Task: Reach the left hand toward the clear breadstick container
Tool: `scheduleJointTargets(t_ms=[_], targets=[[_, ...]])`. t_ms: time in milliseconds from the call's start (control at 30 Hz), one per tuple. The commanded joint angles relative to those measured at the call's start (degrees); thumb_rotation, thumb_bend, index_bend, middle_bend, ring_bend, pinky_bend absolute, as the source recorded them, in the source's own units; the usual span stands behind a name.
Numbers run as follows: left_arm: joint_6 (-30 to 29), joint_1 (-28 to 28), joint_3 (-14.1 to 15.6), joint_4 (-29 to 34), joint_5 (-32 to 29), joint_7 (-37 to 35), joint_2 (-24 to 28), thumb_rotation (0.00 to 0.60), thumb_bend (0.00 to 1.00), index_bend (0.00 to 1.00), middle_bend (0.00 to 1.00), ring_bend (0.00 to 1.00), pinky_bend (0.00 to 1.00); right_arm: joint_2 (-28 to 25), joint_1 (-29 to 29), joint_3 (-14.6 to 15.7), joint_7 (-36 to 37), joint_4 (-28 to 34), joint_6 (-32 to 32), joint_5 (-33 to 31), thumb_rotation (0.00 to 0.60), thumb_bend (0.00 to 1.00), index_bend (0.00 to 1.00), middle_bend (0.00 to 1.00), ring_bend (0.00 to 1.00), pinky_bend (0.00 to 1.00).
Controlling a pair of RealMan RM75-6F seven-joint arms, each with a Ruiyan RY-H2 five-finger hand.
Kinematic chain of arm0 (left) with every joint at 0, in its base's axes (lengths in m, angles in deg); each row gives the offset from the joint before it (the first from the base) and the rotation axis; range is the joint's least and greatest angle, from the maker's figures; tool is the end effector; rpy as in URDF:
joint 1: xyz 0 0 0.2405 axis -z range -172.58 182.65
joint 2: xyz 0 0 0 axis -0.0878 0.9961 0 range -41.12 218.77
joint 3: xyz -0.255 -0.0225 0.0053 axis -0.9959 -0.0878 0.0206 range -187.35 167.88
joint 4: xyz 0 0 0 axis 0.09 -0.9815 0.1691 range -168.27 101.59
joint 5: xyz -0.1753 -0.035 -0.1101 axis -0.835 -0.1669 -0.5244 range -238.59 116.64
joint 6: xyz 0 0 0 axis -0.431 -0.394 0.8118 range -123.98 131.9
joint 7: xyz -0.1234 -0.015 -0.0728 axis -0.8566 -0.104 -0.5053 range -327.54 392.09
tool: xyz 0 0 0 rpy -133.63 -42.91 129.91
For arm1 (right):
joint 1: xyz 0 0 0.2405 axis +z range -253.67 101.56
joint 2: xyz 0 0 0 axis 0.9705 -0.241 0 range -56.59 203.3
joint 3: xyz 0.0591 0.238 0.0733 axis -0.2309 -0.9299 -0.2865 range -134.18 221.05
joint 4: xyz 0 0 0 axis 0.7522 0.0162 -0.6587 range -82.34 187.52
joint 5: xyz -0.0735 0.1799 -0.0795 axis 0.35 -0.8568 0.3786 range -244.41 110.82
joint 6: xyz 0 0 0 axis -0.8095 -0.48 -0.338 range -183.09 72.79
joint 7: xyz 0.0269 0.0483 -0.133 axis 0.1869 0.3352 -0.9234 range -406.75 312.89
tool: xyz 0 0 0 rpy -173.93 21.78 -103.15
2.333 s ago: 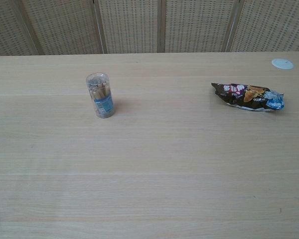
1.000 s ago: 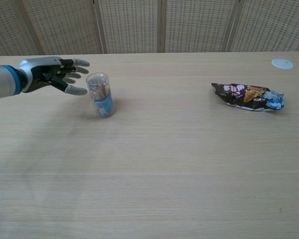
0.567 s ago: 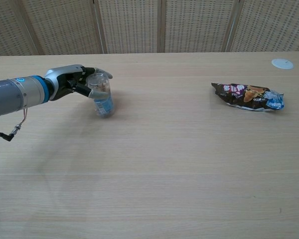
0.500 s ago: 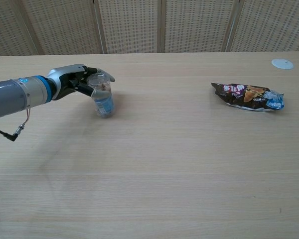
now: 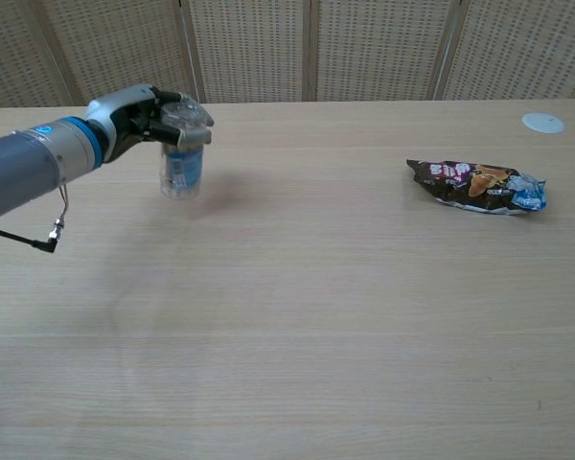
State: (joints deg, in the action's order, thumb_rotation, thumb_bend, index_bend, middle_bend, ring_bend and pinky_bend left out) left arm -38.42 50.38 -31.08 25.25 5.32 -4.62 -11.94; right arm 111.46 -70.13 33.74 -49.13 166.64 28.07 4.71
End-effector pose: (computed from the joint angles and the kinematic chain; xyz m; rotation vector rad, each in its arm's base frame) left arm -0.1638 0.4129 -0.0409 -1.2850 -1.8113 -1.3885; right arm -0.2644 -0.2001 0.2785 1.2173 -0.8399 0.8149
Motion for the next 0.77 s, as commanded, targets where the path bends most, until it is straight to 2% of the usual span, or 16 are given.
scheduleJointTargets(t_ms=[33,267,467,633,767], targets=[[-2.80,-2.45,-2.47,9.40,-0.21,0.54,7.88,0.600,0.52,0.58,0.54,0.53,0.28,0.57,0.24,0.06,0.39,-0.53,-0.43,0.25,0.600,0.00,0.00,0.00,0.00,0.00],[-6.85,-6.65,-8.24,27.58,-3.00,1.97,22.50,0.600,0.51,0.59,0.53,0.53,0.28,3.53,1.44,0.43,1.81,-3.07,-3.00,0.70,0.600,0.00,0.00,0.00,0.00,0.00],[-10.42,-9.10,-12.87,38.44,-4.99,2.70,31.05,0.600,0.51,0.58,0.52,0.53,0.28,6.00,2.30,0.83,2.84,-5.01,-4.99,0.88,0.600,0.00,0.00,0.00,0.00,0.00],[-12.82,-10.17,-14.74,43.22,-5.55,2.56,34.41,0.600,0.50,0.58,0.52,0.53,0.28,6.77,2.64,0.78,3.14,-5.82,-5.58,0.79,0.600,0.00,0.00,0.00,0.00,0.00],[-12.97,-10.25,-14.71,44.63,-6.46,2.34,35.59,0.600,0.50,0.58,0.52,0.53,0.28,6.87,2.77,0.70,3.09,-5.96,-5.60,1.01,0.600,0.00,0.00,0.00,0.00,0.00]])
